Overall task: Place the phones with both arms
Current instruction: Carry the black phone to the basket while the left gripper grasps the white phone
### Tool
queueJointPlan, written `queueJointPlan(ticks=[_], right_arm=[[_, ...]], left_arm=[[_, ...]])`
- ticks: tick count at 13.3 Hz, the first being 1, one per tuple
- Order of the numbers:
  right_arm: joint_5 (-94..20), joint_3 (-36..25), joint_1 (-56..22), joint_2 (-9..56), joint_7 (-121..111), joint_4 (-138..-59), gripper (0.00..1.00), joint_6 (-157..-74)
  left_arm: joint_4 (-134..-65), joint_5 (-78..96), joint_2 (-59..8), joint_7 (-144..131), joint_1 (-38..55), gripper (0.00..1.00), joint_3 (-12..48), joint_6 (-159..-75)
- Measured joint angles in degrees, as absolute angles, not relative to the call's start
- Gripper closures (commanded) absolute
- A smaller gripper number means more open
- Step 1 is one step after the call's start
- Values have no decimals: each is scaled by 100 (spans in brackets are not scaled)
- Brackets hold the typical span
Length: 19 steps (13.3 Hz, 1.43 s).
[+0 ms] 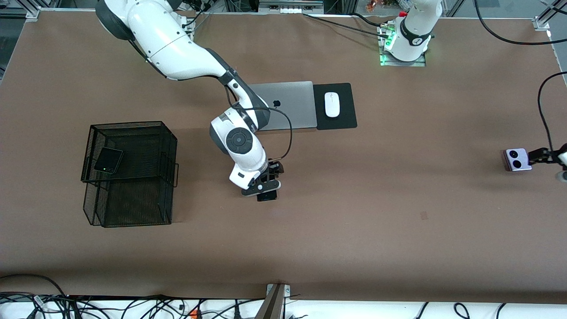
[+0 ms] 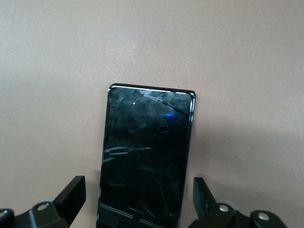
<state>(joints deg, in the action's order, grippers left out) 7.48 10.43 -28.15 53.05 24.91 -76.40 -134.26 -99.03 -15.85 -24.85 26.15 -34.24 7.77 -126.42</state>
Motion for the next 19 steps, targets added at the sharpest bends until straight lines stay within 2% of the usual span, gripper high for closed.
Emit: queueJointPlan(ticks=[6, 12, 14, 15, 16, 17, 18, 19], right_arm=[[805, 1041, -2865, 5326, 2491, -7642, 0, -13426], [964, 1005, -2880, 5429, 2491, -7643, 0, -13431], [973, 1005, -2884, 5432, 2491, -7643, 5, -13438], [976, 1004, -2885, 5434, 2491, -7643, 17, -13457], [984, 1003, -2886, 5436, 2491, -7643, 44, -13482], [1024, 1003, -2889, 5437, 2486, -7643, 76, -13499], [1117, 1001, -2891, 5434, 2486, -7641, 91, -13506], [1140, 1001, -2895, 5414, 2491, -7641, 100, -13478]], left_arm=[[-10392, -1576, -3104, 2623, -4243, 0, 842, -14050], [-10802, -1237, -3137, 2616, -4367, 0, 857, -14365], [-10931, -1207, -3195, 2614, -4394, 0, 857, -14551], [-10958, -1207, -3241, 2614, -4421, 0, 857, -14607], [-10961, -1207, -3291, 2614, -4448, 0, 858, -14650], [-10965, -1204, -3333, 2612, -4477, 0, 860, -14723], [-10977, -1200, -3378, 2612, -4511, 0, 860, -14832], [-10983, -1197, -3433, 2612, -4545, 0, 860, -14918]])
